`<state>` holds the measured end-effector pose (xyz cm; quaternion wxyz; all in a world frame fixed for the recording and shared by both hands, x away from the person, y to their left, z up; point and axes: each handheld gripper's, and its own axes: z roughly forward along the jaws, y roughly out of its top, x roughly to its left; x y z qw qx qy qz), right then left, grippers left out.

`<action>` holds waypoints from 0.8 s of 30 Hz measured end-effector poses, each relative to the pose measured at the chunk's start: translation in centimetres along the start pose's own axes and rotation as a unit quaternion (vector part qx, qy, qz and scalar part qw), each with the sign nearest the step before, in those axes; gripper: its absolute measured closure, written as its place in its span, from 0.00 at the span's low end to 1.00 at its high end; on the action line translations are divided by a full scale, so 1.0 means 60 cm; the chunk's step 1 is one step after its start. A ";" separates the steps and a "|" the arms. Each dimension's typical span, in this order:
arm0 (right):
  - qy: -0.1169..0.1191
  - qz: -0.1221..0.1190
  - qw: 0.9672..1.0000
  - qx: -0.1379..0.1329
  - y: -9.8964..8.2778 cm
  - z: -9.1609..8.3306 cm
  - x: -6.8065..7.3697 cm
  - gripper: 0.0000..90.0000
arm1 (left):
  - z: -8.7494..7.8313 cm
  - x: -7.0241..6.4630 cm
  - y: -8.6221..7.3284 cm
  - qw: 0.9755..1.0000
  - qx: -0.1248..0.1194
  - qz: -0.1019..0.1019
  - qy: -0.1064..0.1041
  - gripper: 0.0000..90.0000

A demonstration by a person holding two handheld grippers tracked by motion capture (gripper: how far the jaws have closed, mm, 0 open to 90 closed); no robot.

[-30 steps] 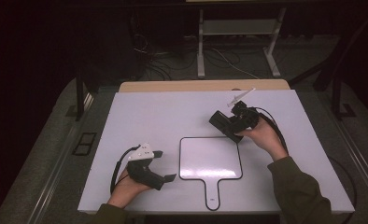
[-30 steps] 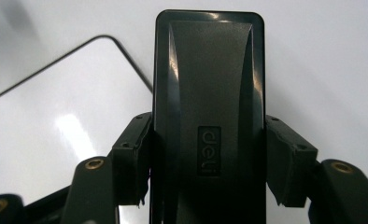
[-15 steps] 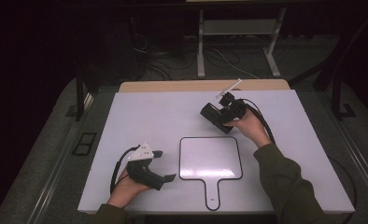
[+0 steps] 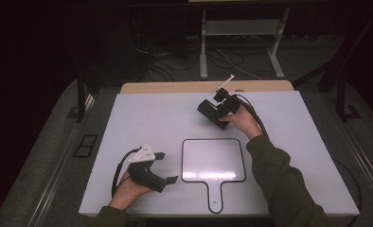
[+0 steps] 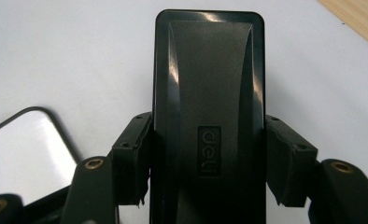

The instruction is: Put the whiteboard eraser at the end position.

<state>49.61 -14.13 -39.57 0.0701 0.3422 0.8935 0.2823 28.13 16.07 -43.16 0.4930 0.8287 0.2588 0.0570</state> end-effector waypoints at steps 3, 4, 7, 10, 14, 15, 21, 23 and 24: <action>-0.003 0.002 1.000 0.004 0.005 0.008 -0.004 0.43 | 0.000 0.000 0.000 1.000 0.000 0.000 -0.001 0.00; -0.002 0.003 1.000 0.004 0.007 0.010 -0.005 0.43 | 0.000 0.000 0.000 1.000 0.000 -0.001 -0.001 0.00; -0.005 0.003 1.000 0.012 0.009 0.021 -0.007 0.43 | 0.000 0.000 0.000 1.000 0.000 -0.001 -0.001 0.00; -0.004 0.007 1.000 0.019 0.009 0.031 -0.010 0.43 | -0.001 0.000 0.001 1.000 0.000 -0.001 -0.003 0.00; -0.005 0.008 1.000 0.021 0.006 0.041 -0.011 0.43 | 0.000 0.000 0.000 1.000 0.003 -0.003 -0.003 0.00; -0.007 0.008 1.000 0.022 0.006 0.043 -0.010 0.43 | 0.000 0.000 0.000 1.000 0.004 -0.002 -0.002 0.00; -0.011 -0.007 0.999 0.029 0.007 0.053 -0.005 0.43 | 0.000 0.000 0.000 1.000 0.002 -0.004 -0.002 0.00; -0.018 -0.017 0.999 0.038 0.007 0.057 -0.004 0.43 | 0.000 0.000 0.000 1.000 0.003 -0.003 -0.002 0.00; -0.020 -0.021 0.999 0.041 0.006 0.059 -0.004 0.43 | 0.000 0.000 0.000 1.000 0.003 -0.002 -0.002 0.00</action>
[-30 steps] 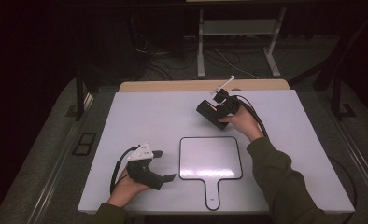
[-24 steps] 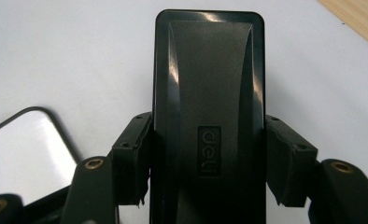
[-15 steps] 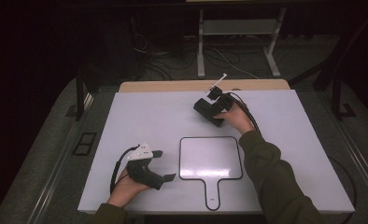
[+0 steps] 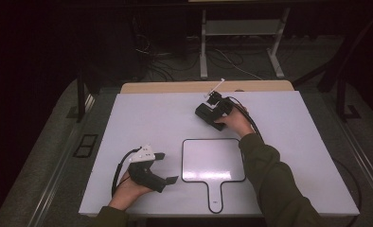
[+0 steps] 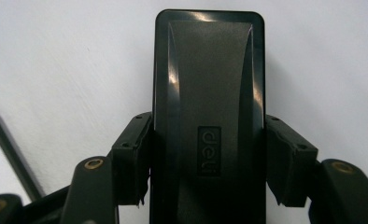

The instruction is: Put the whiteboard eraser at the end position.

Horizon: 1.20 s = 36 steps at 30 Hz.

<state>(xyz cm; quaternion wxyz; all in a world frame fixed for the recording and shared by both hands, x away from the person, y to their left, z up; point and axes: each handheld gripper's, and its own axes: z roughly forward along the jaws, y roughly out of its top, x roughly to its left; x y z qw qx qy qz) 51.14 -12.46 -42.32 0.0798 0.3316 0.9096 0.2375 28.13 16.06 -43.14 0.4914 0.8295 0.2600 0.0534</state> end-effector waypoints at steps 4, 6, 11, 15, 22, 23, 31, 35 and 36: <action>-0.007 -0.005 1.000 0.004 -0.003 0.006 -0.002 0.43 | 0.000 0.000 0.000 1.000 0.000 0.000 -0.001 0.00; -0.006 -0.006 1.000 0.002 -0.004 0.008 -0.001 0.42 | 0.000 0.000 0.000 1.000 0.000 -0.002 -0.001 0.00; -0.003 -0.001 1.000 -0.009 -0.005 0.003 -0.001 0.43 | 0.000 0.000 0.000 1.000 0.001 0.000 -0.001 0.00; -0.004 0.000 1.000 -0.021 -0.005 -0.005 0.000 0.43 | 0.000 0.001 -0.001 1.000 0.001 -0.002 -0.002 0.00; 0.016 0.029 0.999 -0.044 -0.008 -0.018 -0.004 0.34 | 0.000 0.000 0.000 1.000 0.001 -0.003 -0.002 0.00; 0.015 0.032 0.998 -0.046 -0.008 -0.020 -0.004 0.33 | 0.000 0.000 0.000 1.000 0.002 -0.003 -0.002 0.00; -0.008 0.034 0.997 -0.075 -0.009 -0.041 -0.001 0.20 | 0.000 0.001 0.000 1.000 0.002 -0.005 -0.001 0.00; -0.011 0.035 0.994 -0.105 -0.014 -0.058 0.001 0.20 | 0.002 0.002 0.000 1.000 0.001 -0.007 -0.001 0.00; -0.020 0.033 0.993 -0.115 -0.017 -0.062 0.003 0.20 | 0.002 0.002 0.000 1.000 0.002 -0.006 0.001 0.00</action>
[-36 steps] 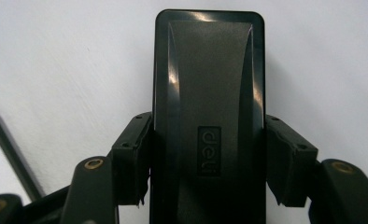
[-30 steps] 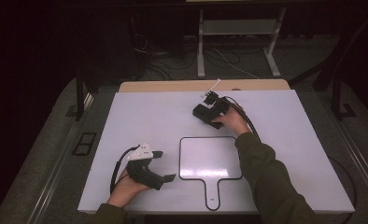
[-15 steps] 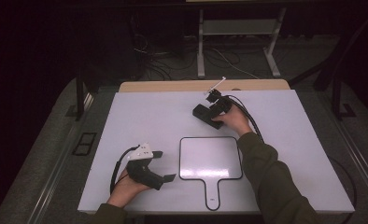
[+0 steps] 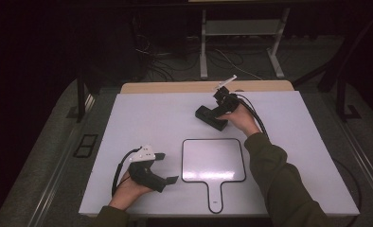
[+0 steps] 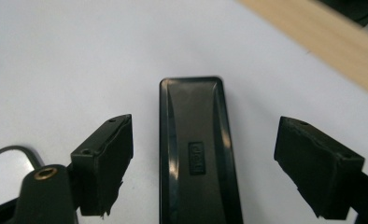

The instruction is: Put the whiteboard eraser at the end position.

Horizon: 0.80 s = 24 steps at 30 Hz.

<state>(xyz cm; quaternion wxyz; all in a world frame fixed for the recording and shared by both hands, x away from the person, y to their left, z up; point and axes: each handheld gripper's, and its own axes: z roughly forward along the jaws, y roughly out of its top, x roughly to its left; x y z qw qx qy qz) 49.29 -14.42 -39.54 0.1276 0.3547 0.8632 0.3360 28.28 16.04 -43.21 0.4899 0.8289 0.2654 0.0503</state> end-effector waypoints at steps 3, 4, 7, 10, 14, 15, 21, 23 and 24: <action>-0.006 -0.005 1.000 -0.012 -0.003 -0.011 0.006 0.20 | 0.000 0.000 0.001 1.000 -0.001 -0.002 0.000 0.00; -0.002 -0.004 1.000 -0.010 -0.003 -0.013 0.007 0.19 | 0.000 0.001 0.001 1.000 -0.001 -0.002 0.001 0.00; 0.007 0.001 1.000 -0.014 -0.005 -0.020 0.009 0.17 | 0.001 0.002 0.001 1.000 -0.003 -0.005 0.002 0.00; 0.009 0.008 1.000 -0.025 -0.012 -0.026 0.010 0.17 | 0.002 0.002 0.000 1.000 -0.003 -0.006 0.003 0.00; 0.016 0.006 0.999 -0.034 -0.022 -0.033 0.016 0.14 | 0.001 0.002 0.000 1.000 0.001 -0.004 0.003 0.00; 0.020 0.005 0.999 -0.036 -0.024 -0.035 0.017 0.14 | 0.001 0.001 0.000 1.000 0.001 -0.004 0.003 0.00; 0.036 0.017 0.998 -0.055 -0.040 -0.049 0.026 0.14 | 0.002 -0.002 -0.002 1.000 0.000 -0.004 -0.001 0.00; 0.033 0.011 0.998 -0.057 -0.046 -0.052 0.030 0.14 | 0.002 -0.001 -0.002 1.000 0.003 -0.001 -0.001 0.00; 0.036 0.015 0.997 -0.060 -0.049 -0.054 0.033 0.14 | 0.002 -0.001 -0.002 1.000 0.003 -0.002 -0.002 0.00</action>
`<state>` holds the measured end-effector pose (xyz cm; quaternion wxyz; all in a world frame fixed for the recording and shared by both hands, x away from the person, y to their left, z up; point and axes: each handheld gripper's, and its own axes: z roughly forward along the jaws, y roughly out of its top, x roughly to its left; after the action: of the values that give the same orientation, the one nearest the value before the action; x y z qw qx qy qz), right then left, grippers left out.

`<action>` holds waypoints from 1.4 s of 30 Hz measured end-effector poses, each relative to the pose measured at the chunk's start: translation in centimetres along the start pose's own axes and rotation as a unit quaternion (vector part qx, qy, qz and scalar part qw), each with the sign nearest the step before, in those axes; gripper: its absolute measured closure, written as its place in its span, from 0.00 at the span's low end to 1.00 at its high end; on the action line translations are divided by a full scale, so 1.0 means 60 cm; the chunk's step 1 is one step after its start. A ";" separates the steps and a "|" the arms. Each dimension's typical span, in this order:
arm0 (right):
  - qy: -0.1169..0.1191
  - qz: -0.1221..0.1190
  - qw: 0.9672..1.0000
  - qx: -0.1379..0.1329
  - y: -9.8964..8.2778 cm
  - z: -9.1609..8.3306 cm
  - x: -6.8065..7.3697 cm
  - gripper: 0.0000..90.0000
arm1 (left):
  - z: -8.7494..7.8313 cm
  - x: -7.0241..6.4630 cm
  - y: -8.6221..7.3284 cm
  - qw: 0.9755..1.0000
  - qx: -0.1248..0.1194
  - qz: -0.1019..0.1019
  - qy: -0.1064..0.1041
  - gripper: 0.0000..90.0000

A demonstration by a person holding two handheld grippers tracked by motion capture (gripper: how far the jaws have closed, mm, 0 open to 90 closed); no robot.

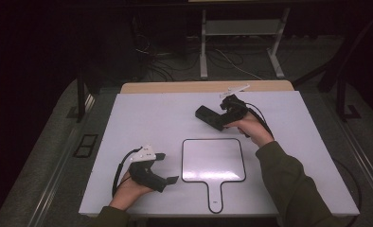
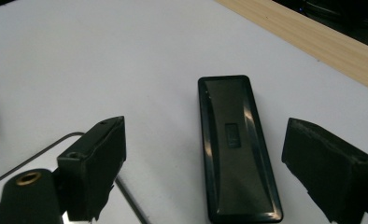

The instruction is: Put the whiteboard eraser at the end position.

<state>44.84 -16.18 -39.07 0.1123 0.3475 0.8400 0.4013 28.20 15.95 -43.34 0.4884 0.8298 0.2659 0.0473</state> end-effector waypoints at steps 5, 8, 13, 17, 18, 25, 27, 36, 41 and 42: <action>-0.012 0.002 1.000 -0.021 -0.012 -0.015 0.011 0.14 | 0.000 -0.001 0.000 1.000 -0.002 0.001 0.000 0.00; -0.023 -0.004 0.999 -0.033 -0.020 -0.025 0.016 0.14 | 0.000 -0.002 0.000 1.000 -0.001 0.002 0.000 0.00; -0.026 0.000 0.999 -0.044 -0.039 -0.039 0.022 0.14 | 0.000 -0.002 0.000 1.000 0.000 0.002 0.001 0.00; -0.030 0.000 0.998 -0.048 -0.055 -0.050 0.027 0.14 | 0.001 -0.003 0.000 1.000 -0.001 0.001 0.000 0.00; -0.032 0.001 0.998 -0.049 -0.058 -0.053 0.027 0.14 | 0.001 -0.003 0.000 1.000 -0.002 0.001 0.000 0.00; -0.031 0.000 0.998 -0.058 -0.084 -0.074 0.033 0.14 | 0.000 -0.003 0.000 1.000 -0.002 0.001 0.000 0.00; -0.029 0.001 0.998 -0.060 -0.093 -0.081 0.036 0.14 | 0.000 -0.003 0.000 1.000 0.000 0.002 0.000 0.00; -0.028 0.002 0.998 -0.064 -0.130 -0.103 0.042 0.14 | 0.000 -0.004 0.000 1.000 0.000 0.002 0.001 0.00; -0.025 -0.001 0.997 -0.067 -0.146 -0.115 0.044 0.14 | 0.000 -0.004 0.001 1.000 0.001 0.005 0.001 0.00; -0.025 0.000 0.997 -0.069 -0.149 -0.117 0.044 0.14 | -0.001 -0.005 0.001 1.000 0.001 0.006 0.001 0.00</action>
<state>35.20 -22.50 -40.99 0.1576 0.3487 0.8072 0.4494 27.97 15.84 -43.22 0.4872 0.8316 0.2617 0.0507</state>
